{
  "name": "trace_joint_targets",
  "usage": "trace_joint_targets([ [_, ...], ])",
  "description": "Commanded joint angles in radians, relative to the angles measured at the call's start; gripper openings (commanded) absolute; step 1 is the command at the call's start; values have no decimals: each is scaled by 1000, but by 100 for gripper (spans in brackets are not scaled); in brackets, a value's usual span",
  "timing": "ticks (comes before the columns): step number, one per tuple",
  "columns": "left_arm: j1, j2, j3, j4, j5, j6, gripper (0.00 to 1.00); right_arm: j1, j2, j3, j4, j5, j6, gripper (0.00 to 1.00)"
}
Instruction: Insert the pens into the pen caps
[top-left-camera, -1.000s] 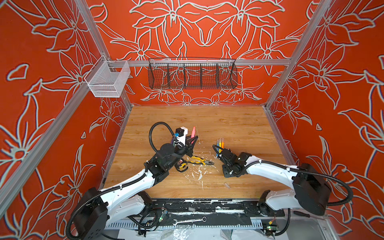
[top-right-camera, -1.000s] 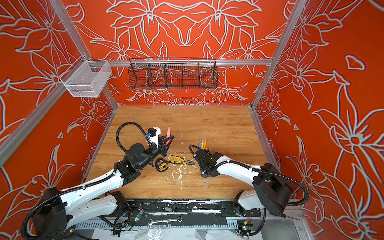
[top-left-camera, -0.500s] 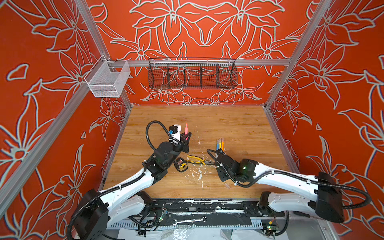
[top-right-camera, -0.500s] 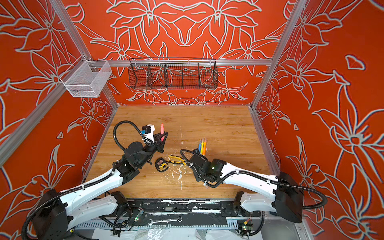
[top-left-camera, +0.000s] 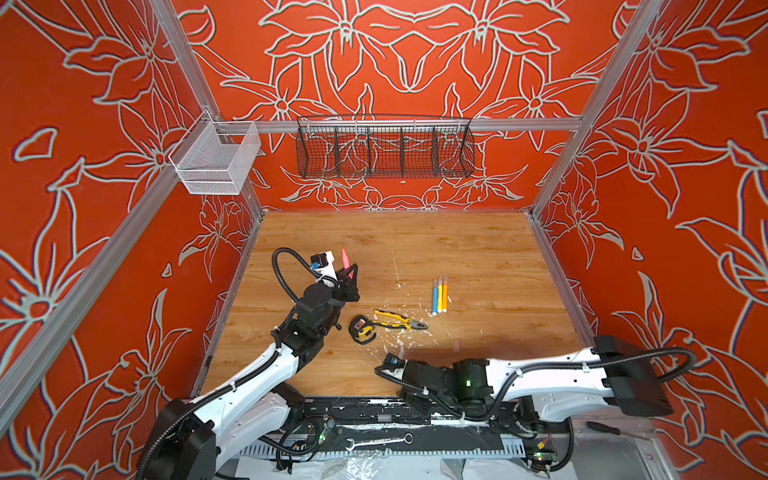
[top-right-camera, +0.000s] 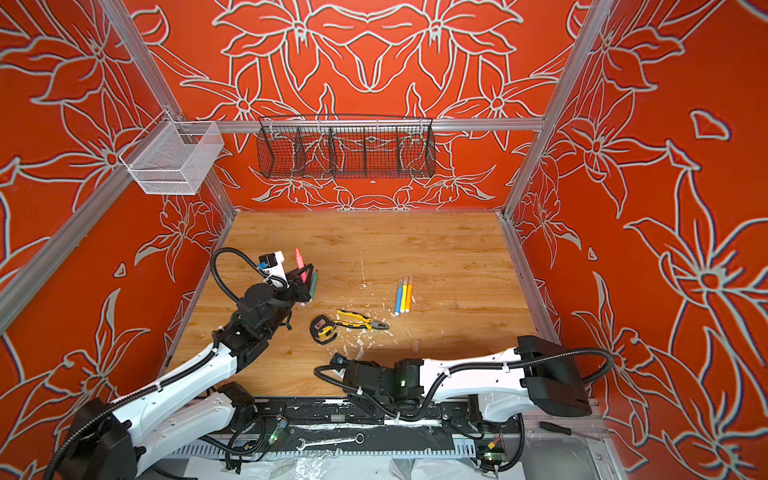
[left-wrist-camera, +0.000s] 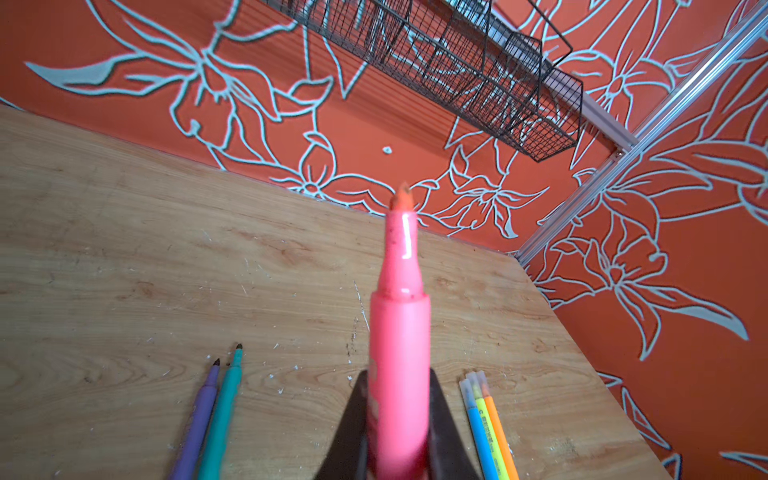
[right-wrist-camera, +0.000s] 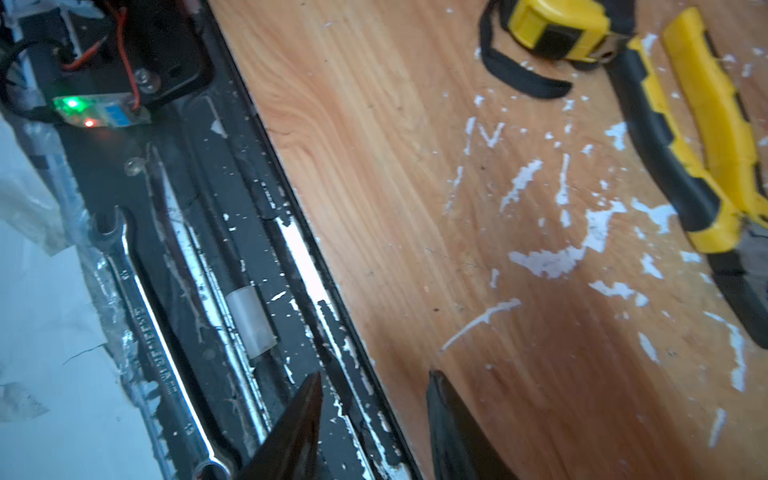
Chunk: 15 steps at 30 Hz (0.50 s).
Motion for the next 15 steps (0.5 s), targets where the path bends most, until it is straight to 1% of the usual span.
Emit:
trace_joint_targets([
  [1, 6, -19, -5, 9, -26, -26, 0, 48, 50, 21, 45, -29, -51, 44],
  [5, 6, -24, -6, 8, -26, -28, 0, 89, 124, 47, 62, -31, -56, 44],
  [9, 6, -27, -9, 9, -25, -28, 0, 114, 204, 95, 42, -18, -55, 43],
  [15, 8, -36, -12, 9, -23, -24, 0, 125, 280, 163, 9, 23, -35, 43],
])
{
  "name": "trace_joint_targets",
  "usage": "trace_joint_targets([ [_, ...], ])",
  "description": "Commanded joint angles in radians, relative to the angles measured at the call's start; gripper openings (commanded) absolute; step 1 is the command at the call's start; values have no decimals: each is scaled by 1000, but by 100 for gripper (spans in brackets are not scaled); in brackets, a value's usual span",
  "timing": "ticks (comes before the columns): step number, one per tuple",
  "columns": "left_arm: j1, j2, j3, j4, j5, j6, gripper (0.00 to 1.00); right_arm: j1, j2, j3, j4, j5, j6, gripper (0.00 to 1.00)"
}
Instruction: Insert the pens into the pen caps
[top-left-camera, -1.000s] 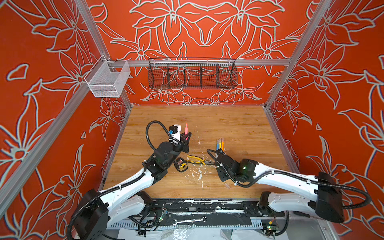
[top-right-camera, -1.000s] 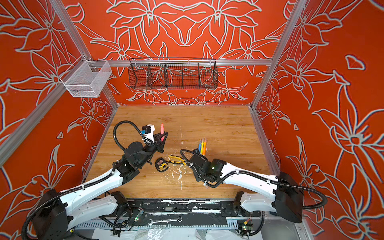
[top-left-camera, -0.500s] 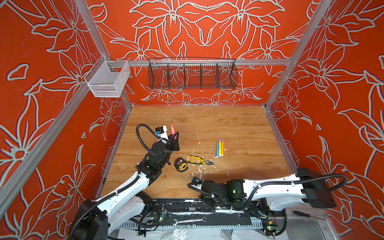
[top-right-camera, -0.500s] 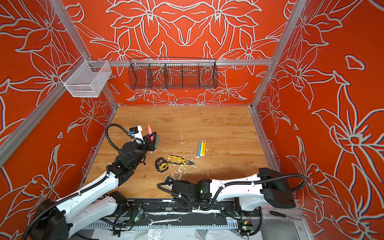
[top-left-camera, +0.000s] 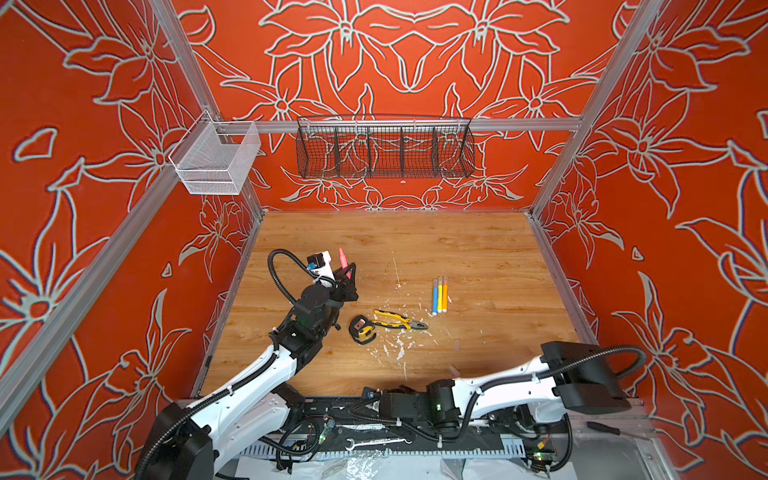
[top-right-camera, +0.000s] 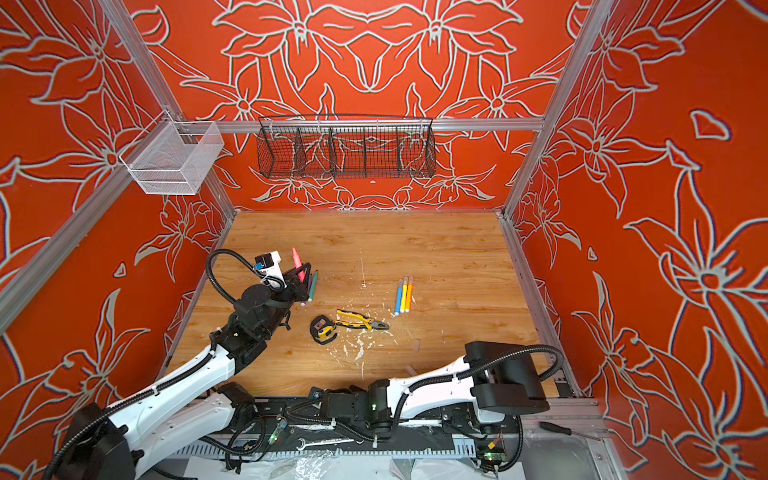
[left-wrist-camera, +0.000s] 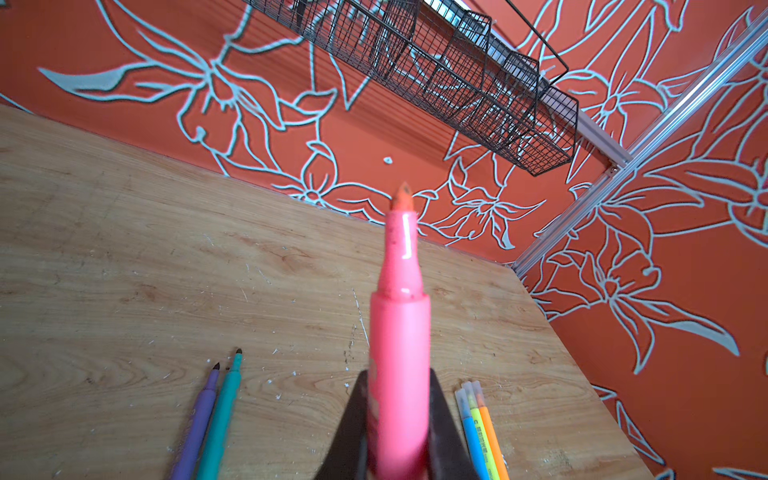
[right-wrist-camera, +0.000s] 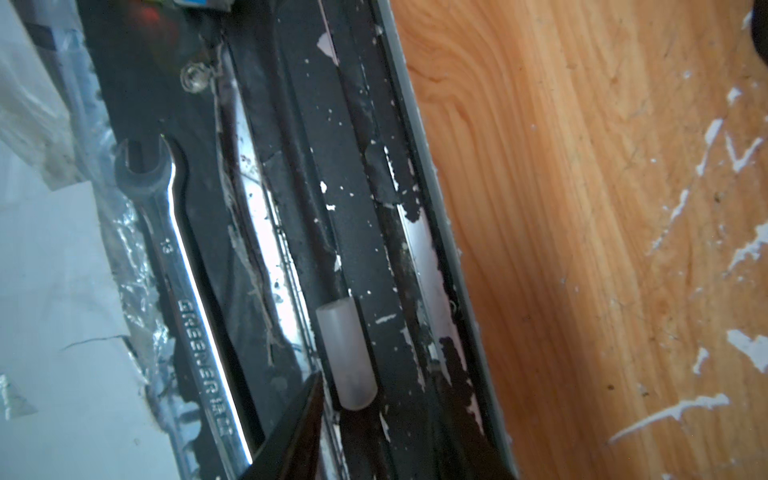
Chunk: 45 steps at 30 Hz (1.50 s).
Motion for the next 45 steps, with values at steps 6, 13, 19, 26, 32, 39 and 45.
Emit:
trace_joint_targets([
  [6, 7, -33, -15, 11, -17, -8, 0, 10, 86, 75, -38, 47, 1, 42],
  [13, 6, -45, -20, 11, -22, -6, 0, 20, 107, 60, -47, 83, 5, 39],
  [19, 7, -44, -20, 11, -22, -7, 0, 21, 113, 36, -45, 125, 18, 28],
  [26, 7, -45, -20, 11, -22, -7, 0, 17, 71, 26, -63, 216, 52, 21],
  [32, 7, -54, -20, 9, -16, -6, 0, -59, -72, -13, -63, 254, 137, 11],
  [39, 7, -65, -24, 9, -9, -2, 0, -240, -357, -164, -13, 247, 260, 11],
  [45, 7, -44, -20, 51, 56, 26, 0, -402, -563, -256, 28, 245, 355, 8],
])
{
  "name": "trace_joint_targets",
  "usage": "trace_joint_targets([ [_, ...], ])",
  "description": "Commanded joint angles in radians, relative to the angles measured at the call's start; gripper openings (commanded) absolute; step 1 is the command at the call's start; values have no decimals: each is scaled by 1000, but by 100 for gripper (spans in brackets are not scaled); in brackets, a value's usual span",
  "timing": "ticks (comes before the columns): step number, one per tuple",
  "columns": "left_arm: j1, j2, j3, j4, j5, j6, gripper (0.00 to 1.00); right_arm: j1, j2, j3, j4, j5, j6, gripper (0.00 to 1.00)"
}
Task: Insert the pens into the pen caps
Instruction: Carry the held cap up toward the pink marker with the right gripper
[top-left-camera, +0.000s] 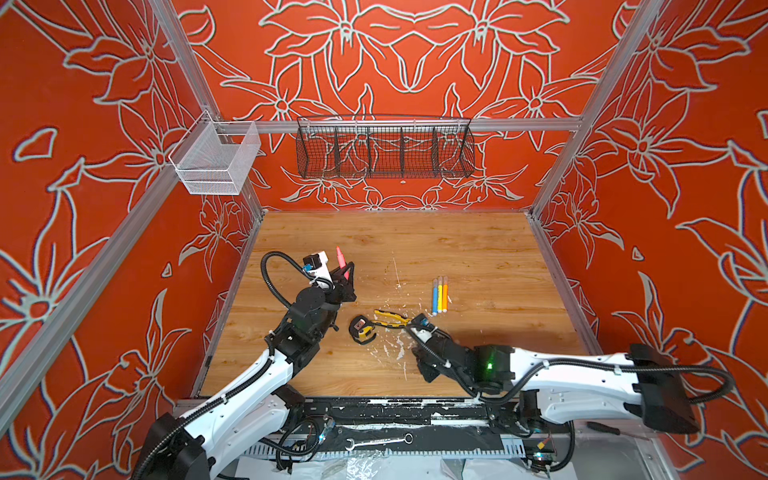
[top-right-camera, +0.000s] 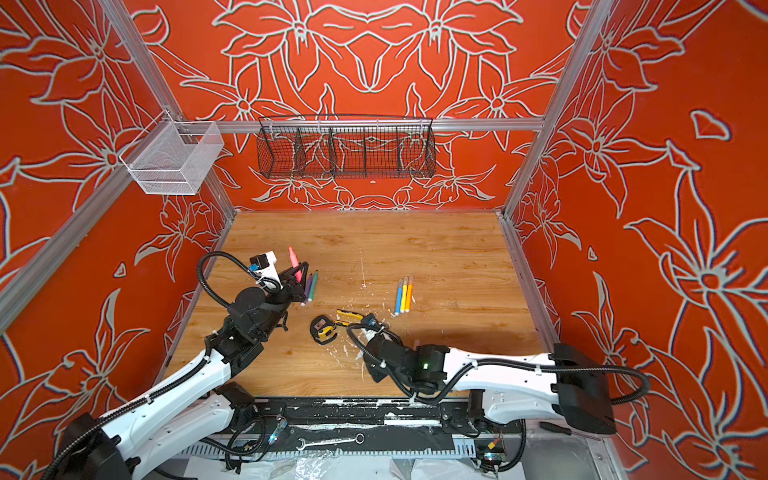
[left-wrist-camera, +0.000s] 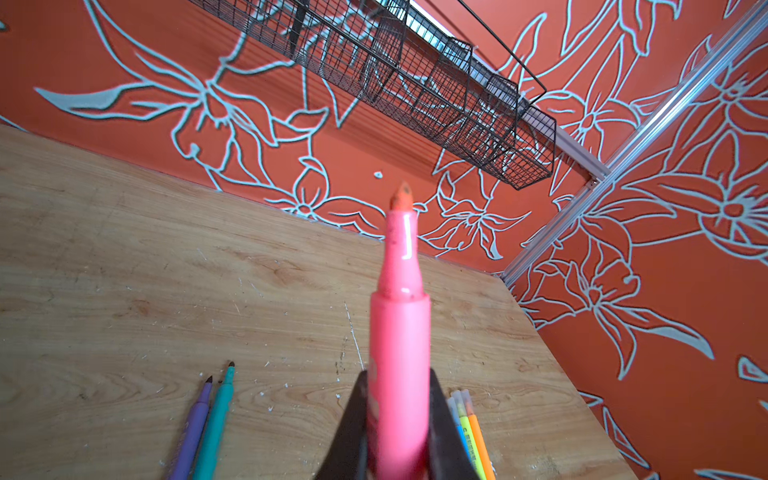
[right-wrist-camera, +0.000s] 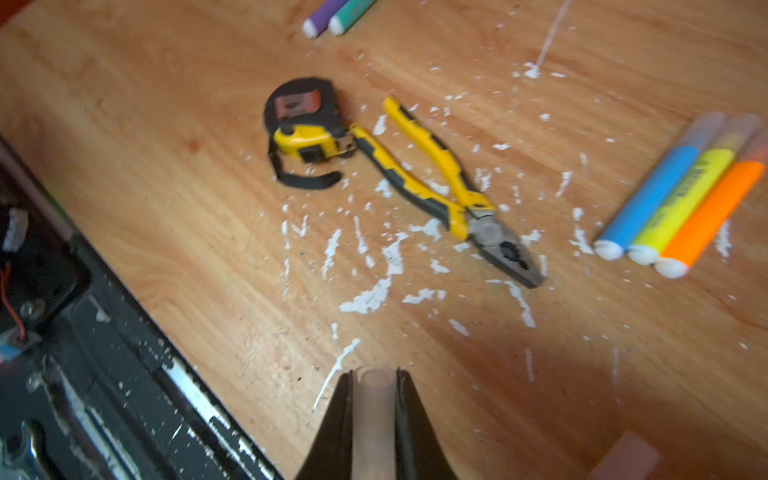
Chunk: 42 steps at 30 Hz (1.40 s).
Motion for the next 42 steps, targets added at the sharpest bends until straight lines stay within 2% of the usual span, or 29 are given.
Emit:
trace_joint_targets([
  [1, 7, 11, -13, 55, 45, 16, 0, -54, -79, -31, 49, 29, 86, 8],
  [4, 7, 27, -11, 69, 61, 18, 0, -98, -76, -31, 95, 25, 121, 5],
  [11, 6, 42, -2, 60, 63, 18, 0, -202, 71, -39, 80, -25, 283, 1],
  [18, 7, 58, 27, 22, 60, 15, 0, -231, 127, -136, 107, -35, 374, 0],
  [21, 6, 106, 99, -67, 88, 10, 0, -241, 120, -157, 99, -22, 384, 0],
  [23, 7, 170, 127, -71, 131, 8, 0, -246, 110, -174, 114, -23, 378, 0],
  [28, 6, 231, 153, -61, 169, -9, 0, -255, 121, -186, 120, -19, 365, 0],
  [37, 7, 228, 163, -80, 169, 1, 0, -259, 134, -185, 130, -7, 354, 0],
  [42, 5, 219, 152, -42, 210, 31, 0, -259, 73, -154, 114, 16, 309, 0],
])
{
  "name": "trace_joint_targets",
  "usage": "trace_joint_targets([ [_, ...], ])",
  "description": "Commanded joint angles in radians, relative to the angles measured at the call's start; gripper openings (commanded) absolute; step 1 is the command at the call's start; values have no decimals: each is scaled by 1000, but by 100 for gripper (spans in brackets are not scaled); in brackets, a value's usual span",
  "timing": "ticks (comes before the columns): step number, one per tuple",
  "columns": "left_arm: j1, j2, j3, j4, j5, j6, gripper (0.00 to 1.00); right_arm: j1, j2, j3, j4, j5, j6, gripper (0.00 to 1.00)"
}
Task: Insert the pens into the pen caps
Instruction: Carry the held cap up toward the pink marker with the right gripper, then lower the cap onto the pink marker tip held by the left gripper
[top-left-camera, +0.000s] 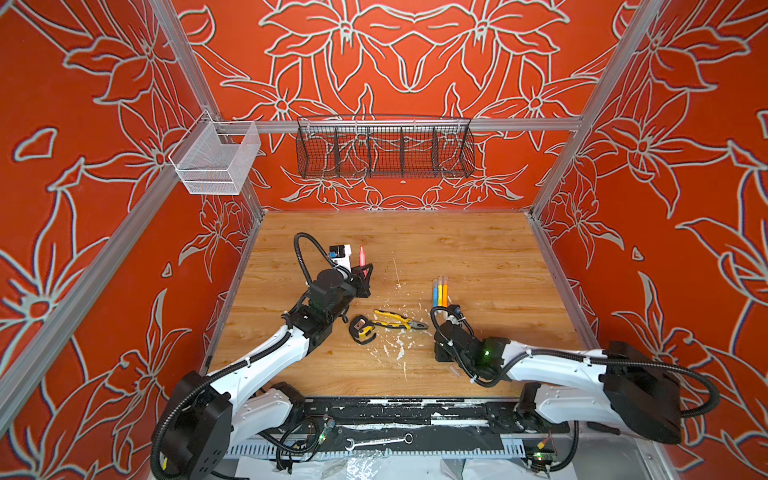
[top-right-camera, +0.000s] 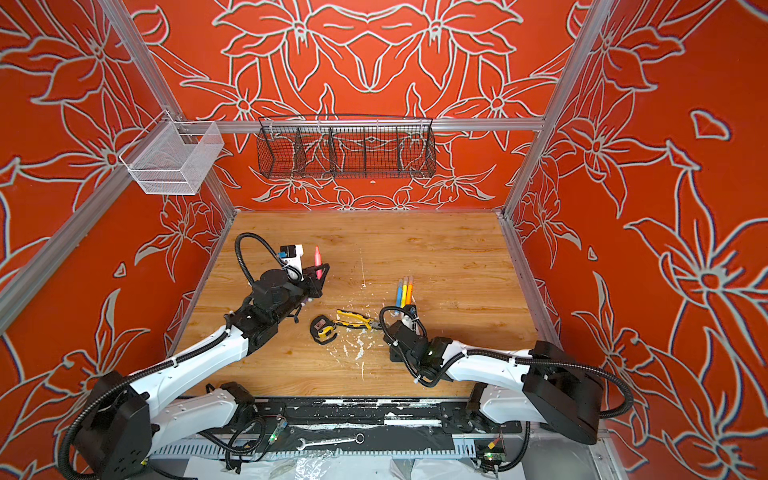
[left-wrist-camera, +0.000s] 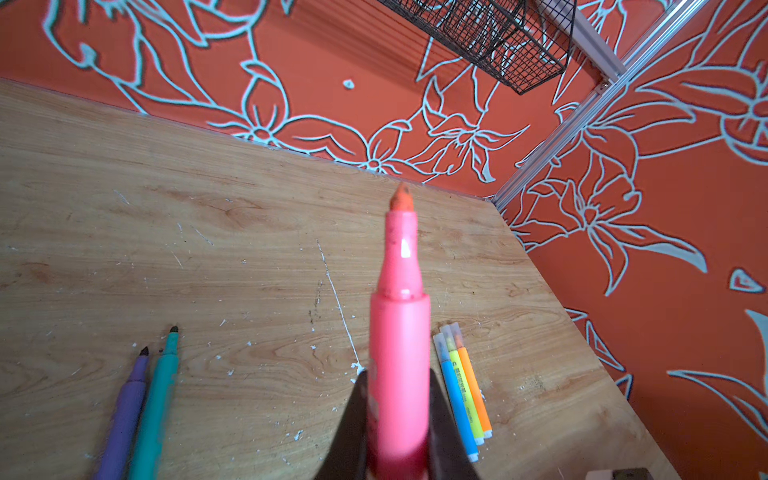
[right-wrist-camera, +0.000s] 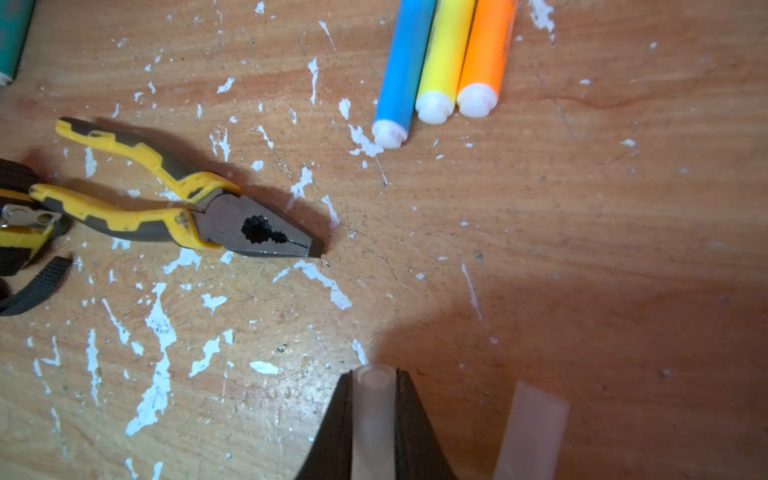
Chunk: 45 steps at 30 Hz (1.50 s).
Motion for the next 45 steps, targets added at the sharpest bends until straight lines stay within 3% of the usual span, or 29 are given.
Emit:
trace_joint_targets([
  [1, 3, -19, 13, 54, 56, 32, 0, -4, -67, 34, -7, 57, -31, 0],
  [8, -68, 11, 11, 177, 213, 166, 0, -5, -228, 161, 46, 176, -96, 0],
  [12, -159, 28, 27, 189, 230, 286, 0, -5, -330, 149, 275, 204, -149, 0],
  [14, -211, 36, 30, 191, 235, 357, 0, -5, -353, 159, 409, 171, -231, 0],
  [19, -282, 47, 41, 193, 237, 451, 0, -5, -366, 276, 466, 39, -368, 0],
  [29, -317, 9, 13, 225, 261, 487, 0, -5, -308, 269, 699, -129, -408, 0],
  [45, -336, -51, -28, 248, 266, 492, 0, -5, -289, 264, 701, -68, -410, 0],
])
